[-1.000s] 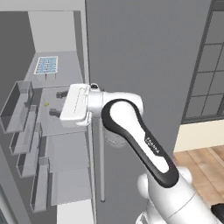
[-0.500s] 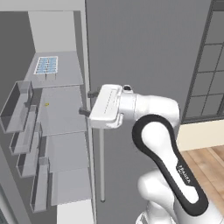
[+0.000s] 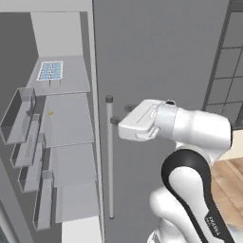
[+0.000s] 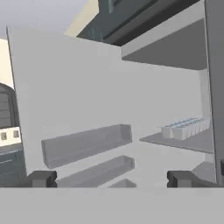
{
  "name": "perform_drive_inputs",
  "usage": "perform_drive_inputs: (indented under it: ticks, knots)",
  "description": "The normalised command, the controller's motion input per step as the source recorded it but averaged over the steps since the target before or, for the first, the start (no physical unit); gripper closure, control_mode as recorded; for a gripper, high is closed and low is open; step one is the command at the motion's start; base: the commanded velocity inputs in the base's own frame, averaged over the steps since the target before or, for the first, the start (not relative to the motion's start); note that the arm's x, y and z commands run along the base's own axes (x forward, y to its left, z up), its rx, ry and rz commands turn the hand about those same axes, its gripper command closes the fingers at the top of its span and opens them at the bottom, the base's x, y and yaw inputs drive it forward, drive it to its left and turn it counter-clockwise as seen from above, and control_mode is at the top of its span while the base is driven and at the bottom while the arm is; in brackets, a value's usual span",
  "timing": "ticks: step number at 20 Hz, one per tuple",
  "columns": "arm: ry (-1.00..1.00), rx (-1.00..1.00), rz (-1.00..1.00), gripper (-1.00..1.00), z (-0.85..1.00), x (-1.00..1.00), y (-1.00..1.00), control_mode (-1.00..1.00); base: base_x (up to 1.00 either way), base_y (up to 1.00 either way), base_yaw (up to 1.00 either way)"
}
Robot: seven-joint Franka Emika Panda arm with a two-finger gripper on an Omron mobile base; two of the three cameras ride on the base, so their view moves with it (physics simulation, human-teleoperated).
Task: Open the freezer door, pick up the ice cube tray from the freezer, and place it on the dining counter.
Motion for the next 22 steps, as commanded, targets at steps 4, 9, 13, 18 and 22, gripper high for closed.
perform_drive_inputs:
  ticks: [4, 9, 13, 18, 22]
  knots:
    - [0.24, -0.01, -0.24, -1.00, 0.10, -0.34, -0.61, -1.00, 0.00, 0.00, 0.00]
    - [0.28, -0.02, -0.25, -1.00, 0.10, -0.31, -0.58, -1.00, 0.00, 0.00, 0.00]
    - [0.24, -0.04, -0.24, -1.00, 0.00, -0.31, -0.64, -1.00, 0.00, 0.00, 0.00]
    - [0.25, -0.12, -0.29, -1.00, 0.00, -0.02, -0.48, -1.00, 0.00, 0.00, 0.00]
    - [0.16, -0.18, -0.24, -1.00, 0.00, -0.05, -0.54, -1.00, 0.00, 0.00, 0.00]
